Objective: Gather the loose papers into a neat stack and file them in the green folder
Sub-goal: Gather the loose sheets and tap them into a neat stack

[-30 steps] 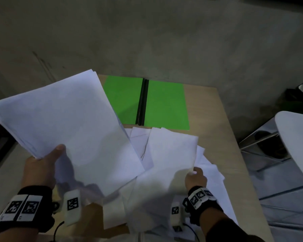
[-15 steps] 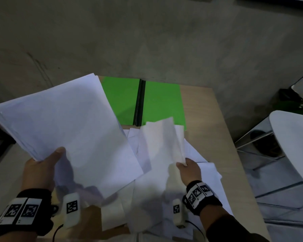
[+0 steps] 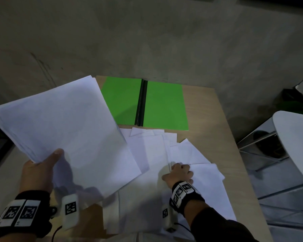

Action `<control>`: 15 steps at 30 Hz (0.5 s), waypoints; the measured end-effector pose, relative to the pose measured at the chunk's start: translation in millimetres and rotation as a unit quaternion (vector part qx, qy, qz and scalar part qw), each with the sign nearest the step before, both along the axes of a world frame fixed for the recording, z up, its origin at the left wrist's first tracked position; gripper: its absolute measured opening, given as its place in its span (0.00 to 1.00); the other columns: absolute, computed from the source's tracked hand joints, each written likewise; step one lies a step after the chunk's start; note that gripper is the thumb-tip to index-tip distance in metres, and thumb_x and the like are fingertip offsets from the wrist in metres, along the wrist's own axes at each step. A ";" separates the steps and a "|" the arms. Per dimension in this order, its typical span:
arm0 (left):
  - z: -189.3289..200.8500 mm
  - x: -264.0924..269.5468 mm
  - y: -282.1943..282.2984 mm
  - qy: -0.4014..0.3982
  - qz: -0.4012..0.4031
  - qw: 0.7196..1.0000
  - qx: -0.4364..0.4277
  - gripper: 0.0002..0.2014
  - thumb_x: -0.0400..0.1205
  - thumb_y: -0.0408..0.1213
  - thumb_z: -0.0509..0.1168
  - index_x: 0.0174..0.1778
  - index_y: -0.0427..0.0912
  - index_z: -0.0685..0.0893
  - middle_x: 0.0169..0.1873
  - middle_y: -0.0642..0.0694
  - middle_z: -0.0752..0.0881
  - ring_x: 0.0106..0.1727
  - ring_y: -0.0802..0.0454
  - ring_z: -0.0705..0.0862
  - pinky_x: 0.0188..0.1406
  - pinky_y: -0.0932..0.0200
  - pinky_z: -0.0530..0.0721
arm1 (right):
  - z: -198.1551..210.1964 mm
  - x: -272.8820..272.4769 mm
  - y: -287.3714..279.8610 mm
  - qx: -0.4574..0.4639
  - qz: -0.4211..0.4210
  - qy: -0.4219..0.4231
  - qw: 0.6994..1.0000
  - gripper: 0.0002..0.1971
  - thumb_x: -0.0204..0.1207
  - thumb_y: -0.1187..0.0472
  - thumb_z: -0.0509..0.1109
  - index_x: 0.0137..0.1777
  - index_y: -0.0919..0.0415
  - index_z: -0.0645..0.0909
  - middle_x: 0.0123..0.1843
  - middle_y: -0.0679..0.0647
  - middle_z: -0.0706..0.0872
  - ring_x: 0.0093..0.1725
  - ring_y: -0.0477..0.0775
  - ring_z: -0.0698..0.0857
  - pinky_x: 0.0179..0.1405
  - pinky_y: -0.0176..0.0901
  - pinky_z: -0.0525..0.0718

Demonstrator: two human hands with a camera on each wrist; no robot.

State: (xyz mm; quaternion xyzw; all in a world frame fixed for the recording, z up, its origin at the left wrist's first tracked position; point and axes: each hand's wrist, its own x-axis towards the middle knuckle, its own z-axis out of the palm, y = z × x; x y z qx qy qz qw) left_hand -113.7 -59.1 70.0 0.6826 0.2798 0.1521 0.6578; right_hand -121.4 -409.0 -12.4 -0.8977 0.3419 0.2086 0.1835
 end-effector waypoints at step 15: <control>9.9 -5.1 -7.0 0.044 -0.021 0.999 0.016 0.26 0.77 0.39 0.70 0.70 0.33 0.76 0.59 0.48 0.78 0.60 0.47 0.78 0.58 0.57 0.69 | -2.3 -11.1 -0.4 0.190 0.025 -0.050 0.980 0.19 0.70 0.60 0.69 0.63 0.56 0.81 0.54 0.56 0.88 0.50 0.58 0.86 0.49 0.43 0.85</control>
